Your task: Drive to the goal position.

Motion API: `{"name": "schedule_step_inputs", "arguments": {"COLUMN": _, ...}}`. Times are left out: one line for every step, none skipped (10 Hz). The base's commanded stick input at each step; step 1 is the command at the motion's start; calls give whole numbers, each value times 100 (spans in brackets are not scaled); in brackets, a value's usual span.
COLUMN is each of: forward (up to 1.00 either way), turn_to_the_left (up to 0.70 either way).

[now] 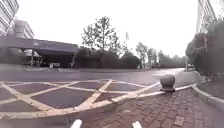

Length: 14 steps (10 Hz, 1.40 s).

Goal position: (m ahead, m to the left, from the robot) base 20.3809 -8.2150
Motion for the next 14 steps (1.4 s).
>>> {"name": "schedule_step_inputs", "arguments": {"forward": 70, "turn_to_the_left": -14}}
{"name": "schedule_step_inputs", "arguments": {"forward": 70, "turn_to_the_left": -14}}
{"name": "schedule_step_inputs", "arguments": {"forward": 70, "turn_to_the_left": -7}}
{"name": "schedule_step_inputs", "arguments": {"forward": 70, "turn_to_the_left": 0}}
{"name": "schedule_step_inputs", "arguments": {"forward": 70, "turn_to_the_left": 0}}
{"name": "schedule_step_inputs", "arguments": {"forward": 70, "turn_to_the_left": 0}}
{"name": "schedule_step_inputs", "arguments": {"forward": 70, "turn_to_the_left": 0}}
{"name": "schedule_step_inputs", "arguments": {"forward": 70, "turn_to_the_left": 0}}
{"name": "schedule_step_inputs", "arguments": {"forward": 70, "turn_to_the_left": 0}}
{"name": "schedule_step_inputs", "arguments": {"forward": 70, "turn_to_the_left": 0}}
{"name": "schedule_step_inputs", "arguments": {"forward": 70, "turn_to_the_left": 0}}
{"name": "schedule_step_inputs", "arguments": {"forward": 70, "turn_to_the_left": 0}}
{"name": "schedule_step_inputs", "arguments": {"forward": 70, "turn_to_the_left": 0}}
{"name": "schedule_step_inputs", "arguments": {"forward": 70, "turn_to_the_left": 0}}
